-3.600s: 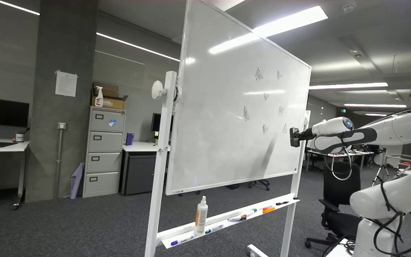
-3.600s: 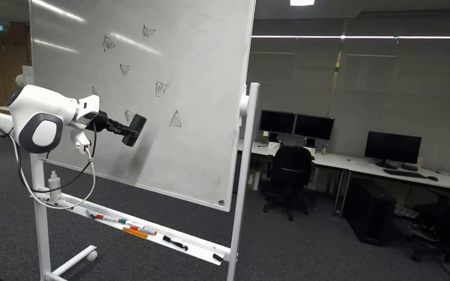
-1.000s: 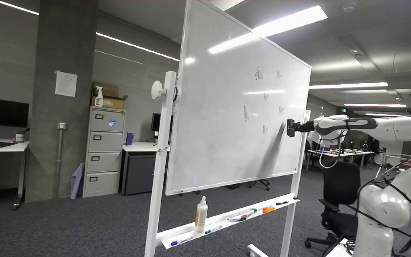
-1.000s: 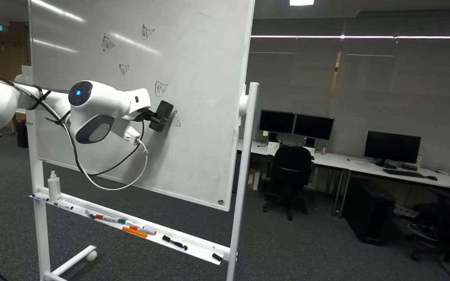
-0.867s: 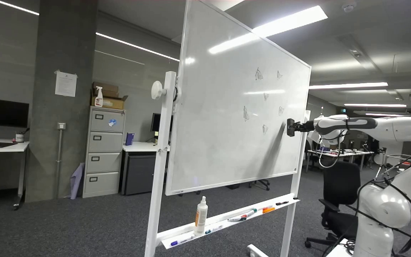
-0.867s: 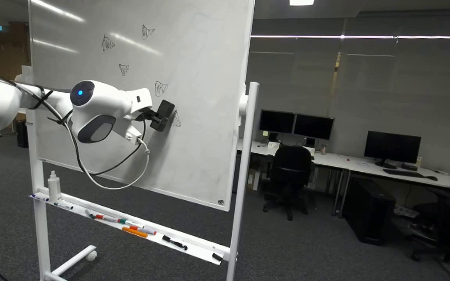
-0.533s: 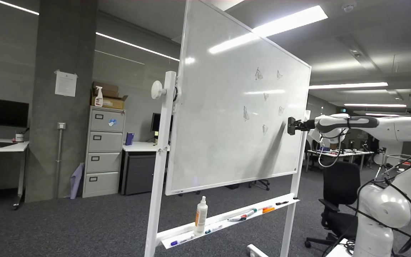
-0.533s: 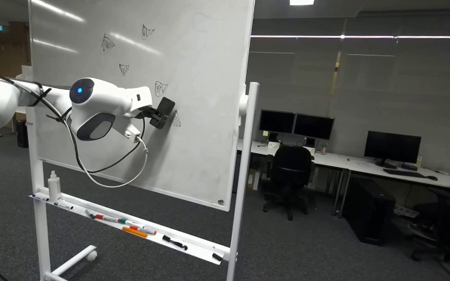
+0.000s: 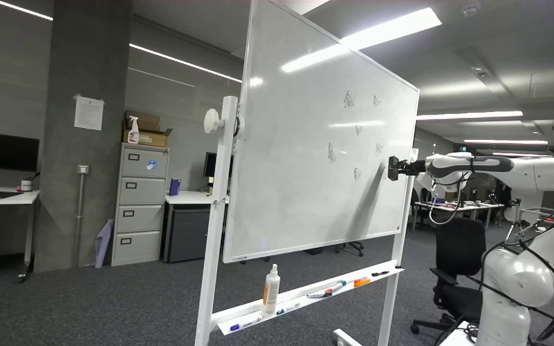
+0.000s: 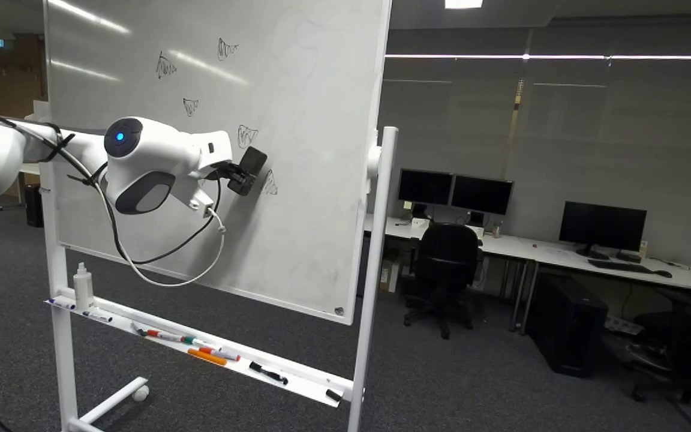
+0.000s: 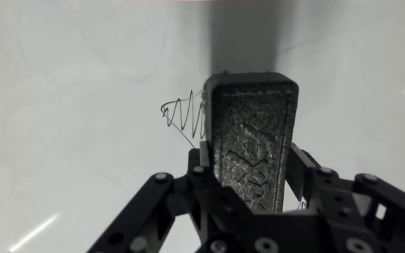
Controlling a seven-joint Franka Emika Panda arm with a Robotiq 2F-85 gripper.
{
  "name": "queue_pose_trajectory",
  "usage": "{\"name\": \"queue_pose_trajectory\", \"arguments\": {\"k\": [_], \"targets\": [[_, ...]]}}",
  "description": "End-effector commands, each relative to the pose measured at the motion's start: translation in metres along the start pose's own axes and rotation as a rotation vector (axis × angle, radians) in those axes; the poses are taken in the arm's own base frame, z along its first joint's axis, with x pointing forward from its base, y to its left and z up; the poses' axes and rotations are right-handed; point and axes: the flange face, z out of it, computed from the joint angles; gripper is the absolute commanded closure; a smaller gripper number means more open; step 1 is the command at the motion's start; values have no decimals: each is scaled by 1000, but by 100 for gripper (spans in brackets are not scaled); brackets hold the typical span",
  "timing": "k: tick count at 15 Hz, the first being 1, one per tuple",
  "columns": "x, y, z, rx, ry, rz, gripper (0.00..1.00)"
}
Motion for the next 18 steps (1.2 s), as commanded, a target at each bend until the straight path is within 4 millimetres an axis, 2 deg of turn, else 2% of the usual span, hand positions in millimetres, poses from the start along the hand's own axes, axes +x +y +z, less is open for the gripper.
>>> {"name": "queue_pose_trajectory", "arguments": {"k": [1, 4, 5, 18], "targets": [[0, -1, 0, -1, 0, 0, 45], [0, -1, 0, -1, 0, 1, 45], [0, -1, 0, -1, 0, 1, 70], [-10, 11, 24, 49, -15, -38, 70]]}}
